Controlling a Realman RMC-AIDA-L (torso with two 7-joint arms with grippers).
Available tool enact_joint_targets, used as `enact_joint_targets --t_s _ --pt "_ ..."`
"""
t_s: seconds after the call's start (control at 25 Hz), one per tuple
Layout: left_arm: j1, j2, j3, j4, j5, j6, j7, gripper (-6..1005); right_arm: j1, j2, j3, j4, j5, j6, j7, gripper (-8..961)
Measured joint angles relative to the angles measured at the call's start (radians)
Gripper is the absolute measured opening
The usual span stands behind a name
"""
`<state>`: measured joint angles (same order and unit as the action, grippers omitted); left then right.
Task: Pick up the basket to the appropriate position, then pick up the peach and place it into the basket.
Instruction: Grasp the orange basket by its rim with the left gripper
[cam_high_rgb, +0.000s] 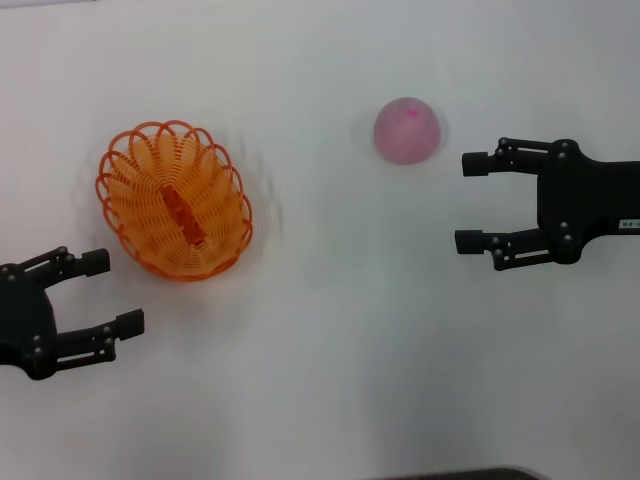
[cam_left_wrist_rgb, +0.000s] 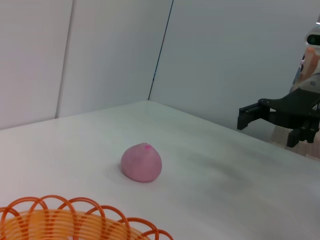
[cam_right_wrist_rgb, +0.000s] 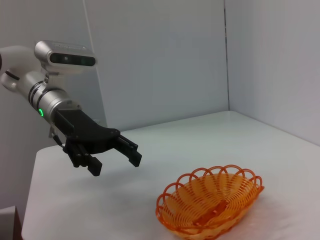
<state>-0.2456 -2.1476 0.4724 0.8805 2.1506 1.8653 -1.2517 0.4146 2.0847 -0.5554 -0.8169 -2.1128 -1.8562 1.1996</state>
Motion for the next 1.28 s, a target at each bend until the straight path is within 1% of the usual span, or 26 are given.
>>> enact_joint_targets --t_s 0.68,1.08,1.28 --pt "-0.003 0.000 0.000 0.004 0.023 0.000 -0.006 878 0.000 0.000 0.000 0.004 -0.001 -0.007 0.001 924" --pt "-0.020 0.000 -0.002 0.006 0.020 0.003 -0.030 877 -0.005 0.000 0.000 0.008 0.005 -0.016 0.001 925" --pt "-0.052 -0.003 -0.011 0.006 0.014 0.007 -0.076 877 -0.008 -0.001 0.000 0.008 0.004 -0.039 0.003 925"
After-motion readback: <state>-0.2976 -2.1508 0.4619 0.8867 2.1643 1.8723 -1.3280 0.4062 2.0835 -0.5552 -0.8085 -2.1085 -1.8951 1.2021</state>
